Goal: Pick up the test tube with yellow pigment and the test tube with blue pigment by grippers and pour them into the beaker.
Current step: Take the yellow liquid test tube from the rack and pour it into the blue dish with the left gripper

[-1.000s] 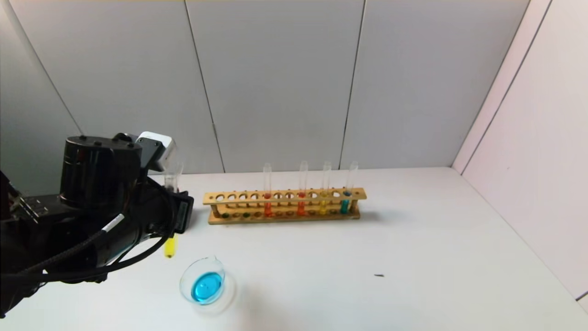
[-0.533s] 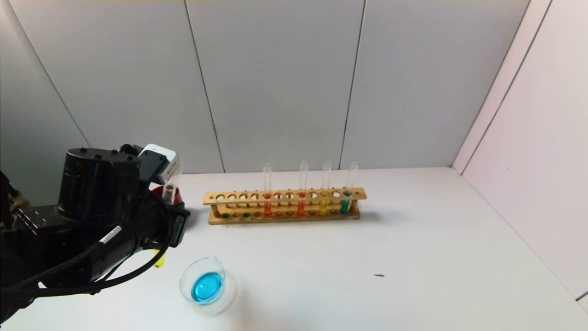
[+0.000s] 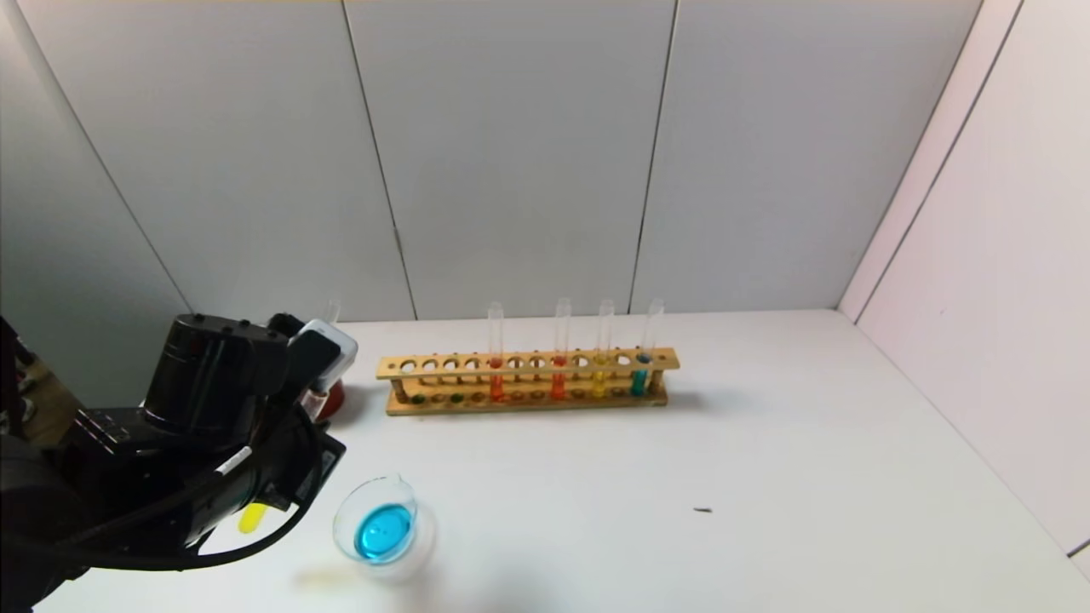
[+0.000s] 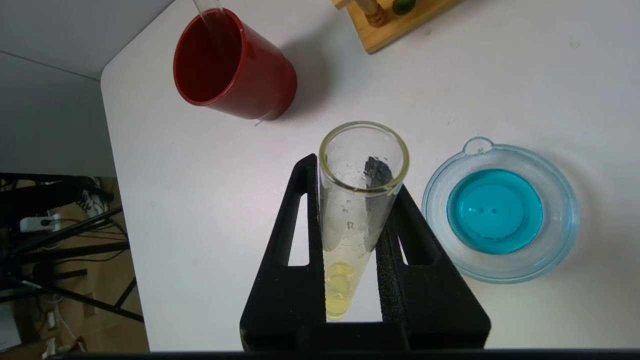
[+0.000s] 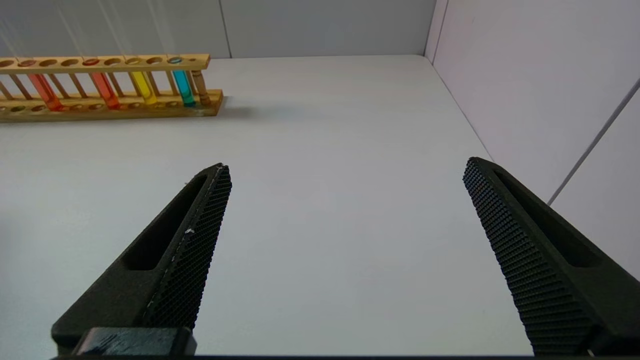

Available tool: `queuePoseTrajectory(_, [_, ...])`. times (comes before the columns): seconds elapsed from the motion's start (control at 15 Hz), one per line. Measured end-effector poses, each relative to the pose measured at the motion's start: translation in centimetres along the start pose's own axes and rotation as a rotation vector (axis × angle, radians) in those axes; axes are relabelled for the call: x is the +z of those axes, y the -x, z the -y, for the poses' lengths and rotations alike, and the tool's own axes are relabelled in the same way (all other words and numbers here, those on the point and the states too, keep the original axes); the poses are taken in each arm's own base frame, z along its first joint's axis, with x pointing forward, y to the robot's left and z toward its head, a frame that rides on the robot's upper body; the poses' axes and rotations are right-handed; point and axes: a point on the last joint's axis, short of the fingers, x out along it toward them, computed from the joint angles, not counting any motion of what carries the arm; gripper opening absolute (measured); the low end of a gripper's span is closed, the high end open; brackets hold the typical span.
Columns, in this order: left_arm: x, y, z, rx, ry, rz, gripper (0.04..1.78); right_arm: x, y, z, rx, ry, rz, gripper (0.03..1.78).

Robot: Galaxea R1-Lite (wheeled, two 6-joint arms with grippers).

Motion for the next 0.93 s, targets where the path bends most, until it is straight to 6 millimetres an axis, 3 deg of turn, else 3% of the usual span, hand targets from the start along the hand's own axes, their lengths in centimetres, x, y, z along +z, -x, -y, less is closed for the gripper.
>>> queuePoseTrajectory(0.4, [-2.5,-0.3,0.7,-0.017,-0.208,-0.112,0.33,0.0,0.0,0.0,0.000,0.000,0.000,1.70])
queuePoseTrajectory(0.93, [-2.8,-0.4,0.8,-0.006,-0.325,-0.164,0.33,0.0,0.0,0.0,0.000,0.000,0.000,1.70])
